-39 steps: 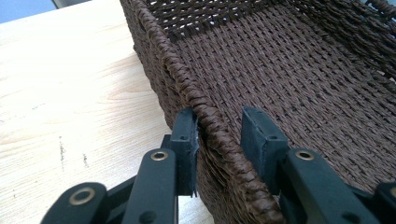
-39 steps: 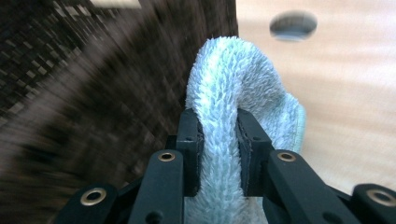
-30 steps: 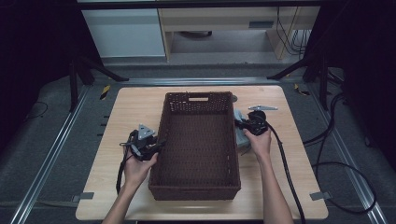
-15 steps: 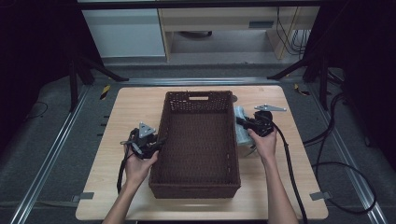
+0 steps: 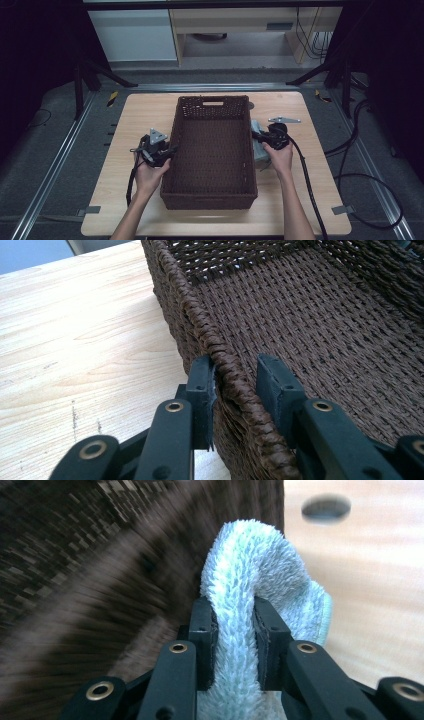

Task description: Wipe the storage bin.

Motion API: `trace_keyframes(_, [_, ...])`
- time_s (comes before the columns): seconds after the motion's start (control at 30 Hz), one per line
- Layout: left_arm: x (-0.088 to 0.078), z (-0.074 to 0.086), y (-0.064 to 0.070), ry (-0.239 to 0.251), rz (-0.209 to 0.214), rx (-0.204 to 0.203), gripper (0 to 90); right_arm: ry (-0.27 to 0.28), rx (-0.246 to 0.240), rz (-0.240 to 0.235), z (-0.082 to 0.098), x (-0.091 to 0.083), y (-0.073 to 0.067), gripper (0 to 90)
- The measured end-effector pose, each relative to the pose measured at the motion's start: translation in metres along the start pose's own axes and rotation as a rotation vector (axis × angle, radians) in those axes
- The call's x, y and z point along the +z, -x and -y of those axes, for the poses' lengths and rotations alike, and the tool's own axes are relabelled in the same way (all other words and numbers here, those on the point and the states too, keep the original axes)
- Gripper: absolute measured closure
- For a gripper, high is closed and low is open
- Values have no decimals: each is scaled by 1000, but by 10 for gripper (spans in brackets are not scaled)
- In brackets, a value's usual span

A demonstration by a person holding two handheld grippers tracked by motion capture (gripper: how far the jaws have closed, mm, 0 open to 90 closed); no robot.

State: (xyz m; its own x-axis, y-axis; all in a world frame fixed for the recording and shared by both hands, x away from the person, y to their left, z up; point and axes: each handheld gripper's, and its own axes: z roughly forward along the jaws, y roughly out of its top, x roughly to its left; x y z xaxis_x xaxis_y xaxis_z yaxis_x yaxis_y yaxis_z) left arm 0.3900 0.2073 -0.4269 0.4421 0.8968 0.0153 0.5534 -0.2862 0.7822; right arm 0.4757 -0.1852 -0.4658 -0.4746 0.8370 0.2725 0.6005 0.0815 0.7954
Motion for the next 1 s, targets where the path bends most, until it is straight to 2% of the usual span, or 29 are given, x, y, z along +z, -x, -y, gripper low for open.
trace_keyframes(0.1, [3,-3,0,-5,-7,2,682,67,-12,-22,-12,-19,-4,747])
trace_keyframes(0.2, [5,-4,-2,-5,0,6,682,96,-24,-39,-19,-31,-6,747])
trace_keyframes(0.3, [5,-4,-2,-4,1,5,677,83,-29,-42,-17,-30,-7,747])
trace_keyframes(0.37, [4,-4,-3,-6,3,-1,661,70,-15,-39,-12,-26,-5,747])
trace_keyframes(0.47, [4,-4,-3,-4,0,1,649,32,-5,-27,-3,-17,-3,747])
trace_keyframes(0.57, [2,-4,-5,15,-14,1,546,-21,-8,-8,8,-7,-1,746])
trace_keyframes(0.63, [-4,-4,-8,44,42,-28,492,-51,-3,3,17,1,1,746])
trace_keyframes(0.67, [-7,-4,-8,54,42,-21,486,-58,5,0,20,3,2,746])
trace_keyframes(0.73, [-12,-4,-6,49,46,1,484,-56,18,-7,24,6,3,746])
trace_keyframes(0.83, [-16,-2,-2,46,50,17,489,-60,10,-3,20,3,-1,744])
trace_keyframes(1.0, [-20,3,3,27,58,36,501,-6,-8,-22,10,-19,-7,744])
